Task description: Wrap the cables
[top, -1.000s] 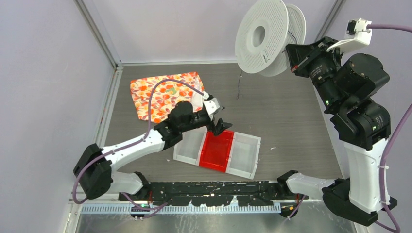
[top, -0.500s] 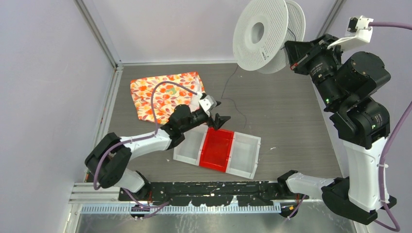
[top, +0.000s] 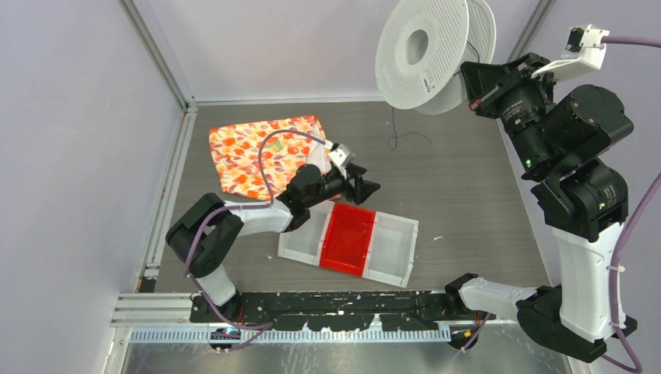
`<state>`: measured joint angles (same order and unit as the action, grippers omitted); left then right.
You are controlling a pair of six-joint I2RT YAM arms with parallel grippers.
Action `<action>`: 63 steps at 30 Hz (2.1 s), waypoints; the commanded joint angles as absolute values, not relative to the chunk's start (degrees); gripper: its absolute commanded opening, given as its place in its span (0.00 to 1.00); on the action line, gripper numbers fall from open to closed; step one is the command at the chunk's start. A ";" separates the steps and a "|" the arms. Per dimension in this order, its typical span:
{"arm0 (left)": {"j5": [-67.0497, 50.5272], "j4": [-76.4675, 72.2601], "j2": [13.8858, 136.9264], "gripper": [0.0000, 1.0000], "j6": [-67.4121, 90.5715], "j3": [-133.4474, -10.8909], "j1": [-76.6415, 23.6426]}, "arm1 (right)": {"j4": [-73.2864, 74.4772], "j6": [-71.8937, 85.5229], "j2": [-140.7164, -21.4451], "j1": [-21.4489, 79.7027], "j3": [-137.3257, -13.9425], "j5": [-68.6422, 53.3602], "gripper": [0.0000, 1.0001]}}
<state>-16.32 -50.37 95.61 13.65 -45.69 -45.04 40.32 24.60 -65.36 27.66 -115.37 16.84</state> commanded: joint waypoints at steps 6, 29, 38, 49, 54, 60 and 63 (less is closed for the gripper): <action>-13.86 -53.44 99.18 0.72 29.99 -51.98 -45.30 | 32.27 25.57 -64.69 27.76 -116.16 18.37 0.01; -5.43 -62.94 113.21 0.73 36.64 -61.08 -48.42 | 31.99 27.20 -64.62 27.73 -116.19 16.96 0.01; -4.99 -61.72 115.11 0.73 40.64 -63.58 -49.75 | 31.74 27.21 -64.92 27.71 -115.89 17.22 0.01; -0.44 -61.68 117.66 0.69 46.59 -65.68 -51.73 | 31.73 27.80 -64.86 27.69 -115.64 16.96 0.01; 1.00 -61.80 118.82 0.14 47.83 -66.79 -52.27 | 32.05 27.97 -64.71 27.70 -115.72 17.01 0.01; 0.27 -61.31 116.11 0.00 47.94 -64.68 -52.29 | 32.43 27.59 -64.37 27.69 -115.45 18.13 0.01; -5.12 -59.72 111.99 0.00 48.88 -60.58 -52.29 | 33.13 25.87 -64.70 27.76 -115.32 20.41 0.01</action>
<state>-1.17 -58.48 118.32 47.90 -64.27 -52.12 40.27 26.28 -65.39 27.66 -114.89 17.41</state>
